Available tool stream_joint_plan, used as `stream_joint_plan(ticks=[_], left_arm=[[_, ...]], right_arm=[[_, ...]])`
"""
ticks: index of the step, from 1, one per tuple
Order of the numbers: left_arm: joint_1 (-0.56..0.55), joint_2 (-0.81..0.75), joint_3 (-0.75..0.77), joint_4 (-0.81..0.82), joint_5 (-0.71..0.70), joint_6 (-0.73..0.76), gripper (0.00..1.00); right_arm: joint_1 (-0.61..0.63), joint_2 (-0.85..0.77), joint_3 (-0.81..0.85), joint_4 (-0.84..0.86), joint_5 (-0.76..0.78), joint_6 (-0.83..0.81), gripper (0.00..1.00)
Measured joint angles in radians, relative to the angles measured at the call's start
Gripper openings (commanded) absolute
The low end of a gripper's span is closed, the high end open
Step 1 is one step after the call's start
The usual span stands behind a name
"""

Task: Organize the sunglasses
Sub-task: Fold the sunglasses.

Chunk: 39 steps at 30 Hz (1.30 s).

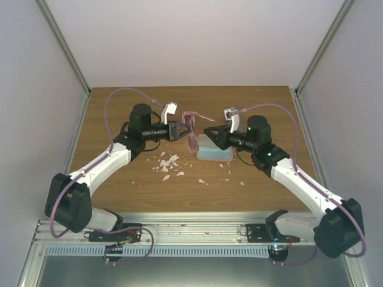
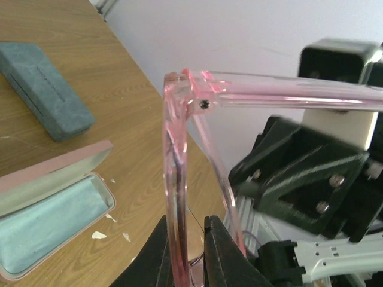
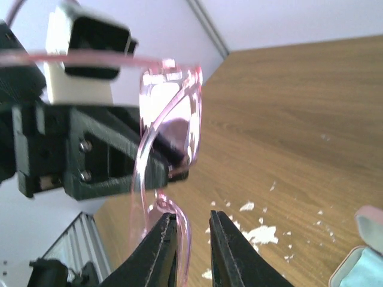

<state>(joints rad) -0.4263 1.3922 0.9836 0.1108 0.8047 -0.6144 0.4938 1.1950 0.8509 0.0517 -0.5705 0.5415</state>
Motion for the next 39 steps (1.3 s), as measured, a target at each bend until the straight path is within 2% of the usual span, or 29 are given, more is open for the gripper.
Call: stream_joint_plan(ticks=[4,8,16,21,25,32,39], left_arm=[[-0.008,-0.008,0.0,-0.026,0.042,0.064,0.0],[-0.023,-0.025,0.0,-0.048,0.072,0.13,0.0],[-0.045,-0.04,0.023,-0.167,0.074,0.274,0.0],[-0.061,-0.036,0.052,-0.206,0.074,0.316,0.0],[-0.067,-0.022,0.076,-0.215,0.082,0.325,0.0],[-0.08,0.021,0.102,-0.29,0.018,0.362,0.0],[-0.144,0.076,0.181,-0.376,-0.136,0.465,0.0]], right_arm=[[-0.003,-0.056,0.022,-0.003,0.071,0.052,0.2],[-0.014,-0.046,0.076,0.031,0.067,0.087,0.2],[-0.022,0.048,0.126,0.185,-0.211,0.098,0.19],[-0.015,0.061,0.117,0.188,-0.333,0.056,0.19],[-0.006,0.077,0.11,0.147,-0.356,0.014,0.17],[0.003,0.092,0.111,0.032,-0.259,-0.01,0.17],[-0.009,-0.086,0.01,-0.073,0.059,0.05,0.2]])
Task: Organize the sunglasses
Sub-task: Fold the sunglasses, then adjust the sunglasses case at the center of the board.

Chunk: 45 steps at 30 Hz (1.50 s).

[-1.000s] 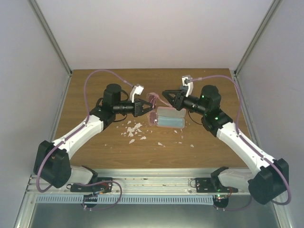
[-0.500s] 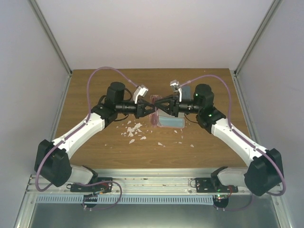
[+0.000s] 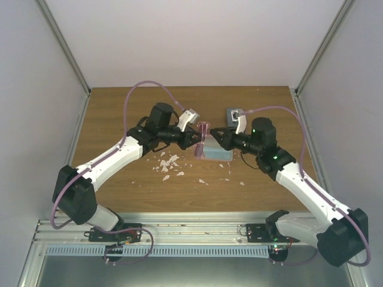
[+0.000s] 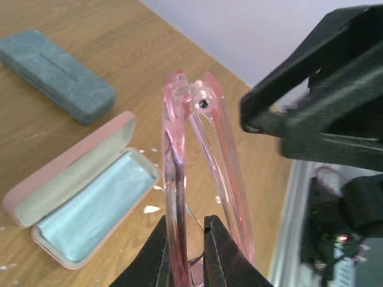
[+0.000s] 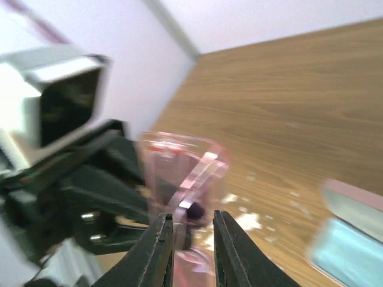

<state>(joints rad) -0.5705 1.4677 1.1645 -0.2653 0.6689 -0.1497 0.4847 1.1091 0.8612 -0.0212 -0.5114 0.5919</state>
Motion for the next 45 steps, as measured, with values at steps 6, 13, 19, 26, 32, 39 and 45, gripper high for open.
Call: stream_joint_plan(ticks=[6,13,19,26,32,39,45], left_arm=[[-0.087,0.094,0.073,-0.063,-0.195,0.103,0.0],[-0.171,0.214,0.14,-0.13,-0.363,0.211,0.0],[-0.206,0.287,0.213,-0.166,-0.449,0.28,0.0],[-0.215,0.336,0.258,-0.179,-0.488,0.32,0.0],[-0.227,0.381,0.302,-0.204,-0.529,0.345,0.0],[-0.265,0.447,0.37,-0.238,-0.622,0.375,0.0],[-0.29,0.536,0.487,-0.309,-0.731,0.374,0.0]], right_arm=[[-0.035,-0.008,-0.115,-0.174,0.226,0.045,0.22],[-0.048,0.079,-0.293,-0.282,0.278,0.076,0.21],[-0.064,0.25,-0.295,-0.241,0.293,0.072,0.16],[-0.087,0.347,-0.261,-0.179,0.334,0.063,0.13],[-0.117,0.42,-0.219,-0.107,0.357,0.049,0.11],[-0.141,0.514,-0.15,-0.033,0.359,0.041,0.13],[-0.153,0.511,-0.168,0.006,0.353,0.062,0.16]])
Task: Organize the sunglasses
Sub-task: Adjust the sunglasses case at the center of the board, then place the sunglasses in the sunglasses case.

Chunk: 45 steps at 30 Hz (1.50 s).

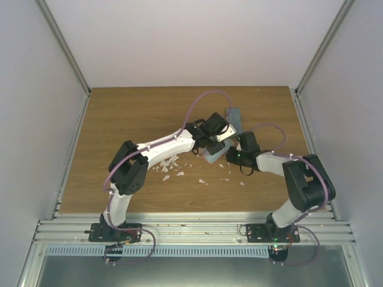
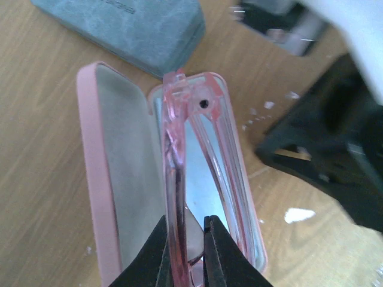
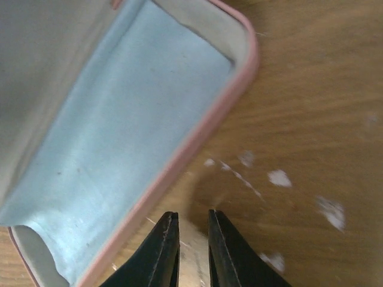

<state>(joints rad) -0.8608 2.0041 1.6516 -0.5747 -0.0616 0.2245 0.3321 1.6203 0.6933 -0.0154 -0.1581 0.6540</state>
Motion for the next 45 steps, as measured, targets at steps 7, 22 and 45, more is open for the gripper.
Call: stream_joint_plan(ticks=[7,22,45], left_arm=[[-0.043,0.204,0.279,-0.179,-0.186,-0.1,0.0],[-0.094,0.364,0.492,-0.436,-0.402,-0.282,0.0],[-0.099,0.452,0.54,-0.463,-0.42,-0.318,0.25]], right_arm=[[-0.049,-0.151,-0.155,0.017,0.0,0.062,0.17],[-0.063,-0.269,-0.252,0.002,-0.008,0.103,0.19],[-0.064,-0.269,-0.256,0.01,-0.027,0.103,0.19]])
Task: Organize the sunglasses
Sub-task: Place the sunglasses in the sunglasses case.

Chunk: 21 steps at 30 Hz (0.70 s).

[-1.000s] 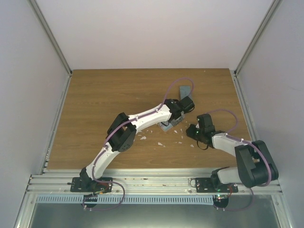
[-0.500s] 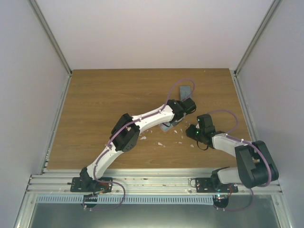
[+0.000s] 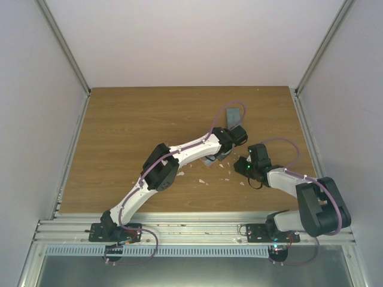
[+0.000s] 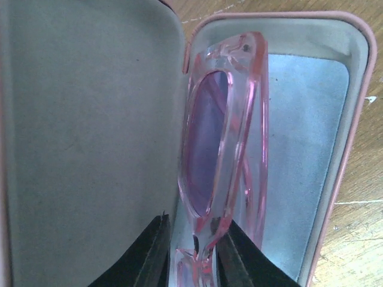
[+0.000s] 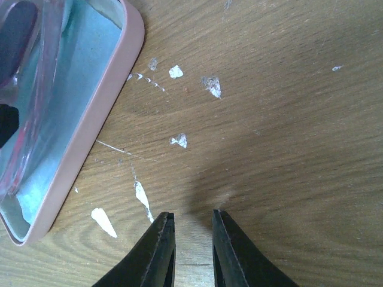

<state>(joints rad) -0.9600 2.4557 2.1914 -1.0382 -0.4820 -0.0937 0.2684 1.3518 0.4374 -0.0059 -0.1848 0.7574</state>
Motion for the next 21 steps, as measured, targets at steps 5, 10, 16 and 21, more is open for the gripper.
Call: stream_joint_plan(ticks=[5,10,16,21], left_arm=[[0.0,0.007,0.0,-0.002,0.016,-0.01,0.27],[0.0,0.007,0.0,-0.002,0.04,-0.016,0.4],[0.0,-0.008,-0.006,0.0,0.095,-0.027,0.49],[0.006,-0.097,-0.056,0.015,0.154,-0.039,0.48]], right_arm=[[0.0,0.0,0.0,0.0,-0.004,0.0,0.19],[0.0,-0.015,0.0,-0.012,-0.009,0.0,0.22],[0.0,-0.052,0.0,-0.023,-0.031,-0.006,0.27],[0.0,-0.066,0.005,-0.02,-0.07,-0.026,0.32]])
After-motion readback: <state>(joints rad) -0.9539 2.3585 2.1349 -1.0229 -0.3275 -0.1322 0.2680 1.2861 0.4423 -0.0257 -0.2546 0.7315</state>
